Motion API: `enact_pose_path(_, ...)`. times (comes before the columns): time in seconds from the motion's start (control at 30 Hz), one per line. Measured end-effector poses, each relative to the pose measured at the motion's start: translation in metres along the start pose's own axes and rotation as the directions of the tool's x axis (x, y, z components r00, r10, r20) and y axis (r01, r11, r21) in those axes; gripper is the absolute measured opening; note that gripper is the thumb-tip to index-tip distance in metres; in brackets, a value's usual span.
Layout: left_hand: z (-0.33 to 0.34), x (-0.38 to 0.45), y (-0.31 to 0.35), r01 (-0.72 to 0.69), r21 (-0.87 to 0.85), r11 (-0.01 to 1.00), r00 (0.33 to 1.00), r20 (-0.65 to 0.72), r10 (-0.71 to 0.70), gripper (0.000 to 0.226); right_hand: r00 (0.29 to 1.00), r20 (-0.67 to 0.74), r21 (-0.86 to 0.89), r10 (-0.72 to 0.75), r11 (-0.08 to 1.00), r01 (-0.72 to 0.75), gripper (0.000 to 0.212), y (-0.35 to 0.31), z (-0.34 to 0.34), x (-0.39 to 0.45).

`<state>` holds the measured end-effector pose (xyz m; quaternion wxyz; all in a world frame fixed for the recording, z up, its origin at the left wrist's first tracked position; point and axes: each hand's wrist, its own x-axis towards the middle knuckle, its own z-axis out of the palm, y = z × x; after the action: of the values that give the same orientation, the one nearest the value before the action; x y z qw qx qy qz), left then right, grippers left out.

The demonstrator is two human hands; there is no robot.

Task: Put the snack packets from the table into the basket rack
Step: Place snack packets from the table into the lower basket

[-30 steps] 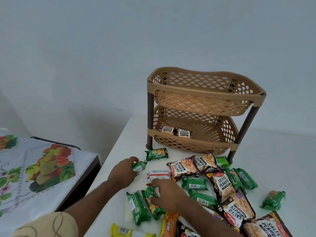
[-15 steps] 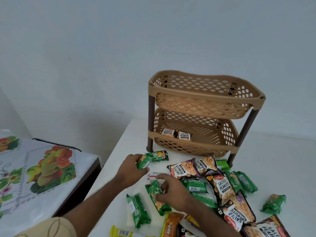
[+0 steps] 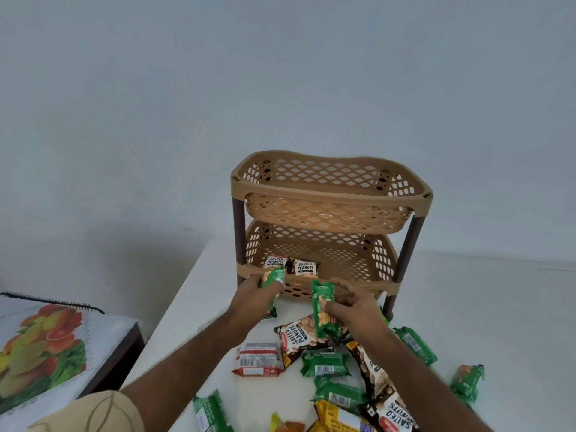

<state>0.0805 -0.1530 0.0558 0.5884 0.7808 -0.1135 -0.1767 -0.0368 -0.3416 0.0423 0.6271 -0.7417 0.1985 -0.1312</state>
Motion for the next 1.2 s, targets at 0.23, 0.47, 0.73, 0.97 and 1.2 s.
enact_pose_path(0.23,0.041,0.025,0.038,0.007,0.01,1.0,0.995,0.103,-0.008,0.013,0.986,-0.161,0.092,0.038,0.995,-0.023,0.051,-0.018,-0.039,0.025)
enact_pose_path(0.47,0.073,0.062,0.051,-0.044,0.076,0.996,0.982,0.185,0.029,0.01,0.974,-0.224,0.013,0.046,0.999,-0.044,0.056,-0.024,-0.057,0.058)
enact_pose_path(0.73,0.094,0.123,0.058,0.022,0.057,0.998,0.988,0.149,-0.031,0.034,0.972,-0.222,-0.007,0.072,0.997,-0.076,0.049,-0.019,-0.059,0.106)
enact_pose_path(0.97,0.124,0.158,0.047,-0.151,0.432,0.889,0.972,0.231,0.053,0.053,0.971,-0.207,-0.368,0.121,0.91,-0.191,0.054,-0.009,-0.062,0.148)
enact_pose_path(1.2,0.142,0.18,0.029,-0.283,0.583,0.762,0.944,0.308,0.115,0.049,0.967,-0.111,-0.727,0.231,0.644,-0.238,0.037,0.007,-0.052,0.178)
